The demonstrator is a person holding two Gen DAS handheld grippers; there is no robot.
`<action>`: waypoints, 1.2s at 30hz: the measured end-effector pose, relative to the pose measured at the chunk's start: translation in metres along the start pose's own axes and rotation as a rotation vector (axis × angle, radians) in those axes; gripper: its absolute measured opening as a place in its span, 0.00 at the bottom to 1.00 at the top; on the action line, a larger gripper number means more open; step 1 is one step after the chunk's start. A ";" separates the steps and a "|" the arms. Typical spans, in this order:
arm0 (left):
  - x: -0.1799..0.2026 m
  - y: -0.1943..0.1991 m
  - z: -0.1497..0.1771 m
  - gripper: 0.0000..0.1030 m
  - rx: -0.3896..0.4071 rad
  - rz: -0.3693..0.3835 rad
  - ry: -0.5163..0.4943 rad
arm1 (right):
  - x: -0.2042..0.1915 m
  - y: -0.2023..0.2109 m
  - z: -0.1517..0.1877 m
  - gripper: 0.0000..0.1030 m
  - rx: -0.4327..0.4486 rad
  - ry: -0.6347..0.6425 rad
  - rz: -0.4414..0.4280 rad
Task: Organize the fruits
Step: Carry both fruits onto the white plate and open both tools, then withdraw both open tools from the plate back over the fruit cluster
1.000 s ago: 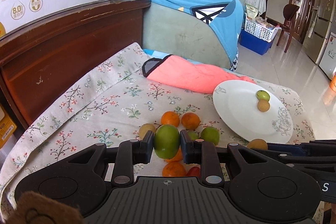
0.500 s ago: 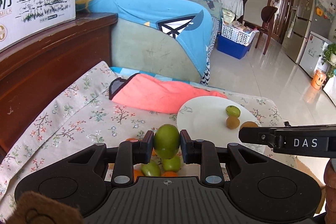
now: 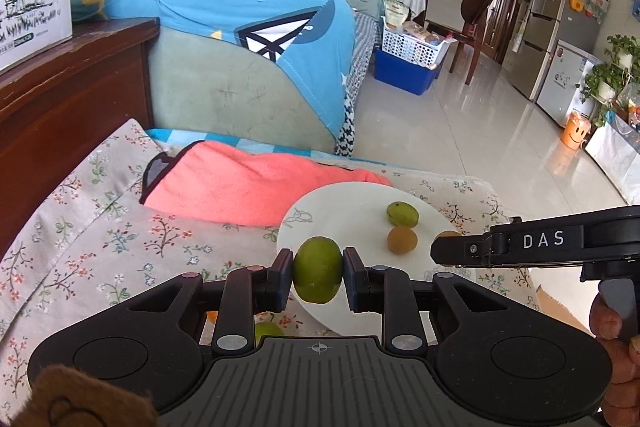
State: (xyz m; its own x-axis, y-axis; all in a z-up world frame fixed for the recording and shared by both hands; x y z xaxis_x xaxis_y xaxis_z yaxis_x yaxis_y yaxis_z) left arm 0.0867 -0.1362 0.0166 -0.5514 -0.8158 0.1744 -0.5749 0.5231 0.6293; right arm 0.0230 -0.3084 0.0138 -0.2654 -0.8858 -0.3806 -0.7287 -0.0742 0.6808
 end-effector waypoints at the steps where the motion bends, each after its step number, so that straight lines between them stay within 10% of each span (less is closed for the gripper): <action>1: 0.001 -0.004 -0.001 0.23 -0.005 0.006 -0.002 | 0.003 -0.002 -0.001 0.29 -0.005 -0.015 0.003; 24: 0.019 -0.050 0.004 0.26 -0.089 0.056 -0.034 | 0.031 -0.034 0.000 0.32 -0.082 -0.213 0.036; 36: 0.007 -0.025 -0.006 0.62 -0.038 -0.013 -0.024 | 0.023 -0.025 -0.004 0.35 -0.043 -0.166 0.006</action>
State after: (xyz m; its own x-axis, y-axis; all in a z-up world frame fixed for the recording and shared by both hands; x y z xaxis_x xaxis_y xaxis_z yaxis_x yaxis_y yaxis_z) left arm 0.1008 -0.1567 0.0067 -0.5585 -0.8161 0.1485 -0.5586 0.5024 0.6600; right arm 0.0380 -0.3285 -0.0091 -0.3731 -0.7988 -0.4720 -0.7001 -0.0915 0.7082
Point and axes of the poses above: each gripper's, at about its wrist camera, not at the fingertips, and y roughly against the way its jaws point, x to its right, z to its underside, the point moved 3 cm from there along -y, roughly the way its jaws point, and after that the axes turned 3 degrees about y, right-handed, at the moved point
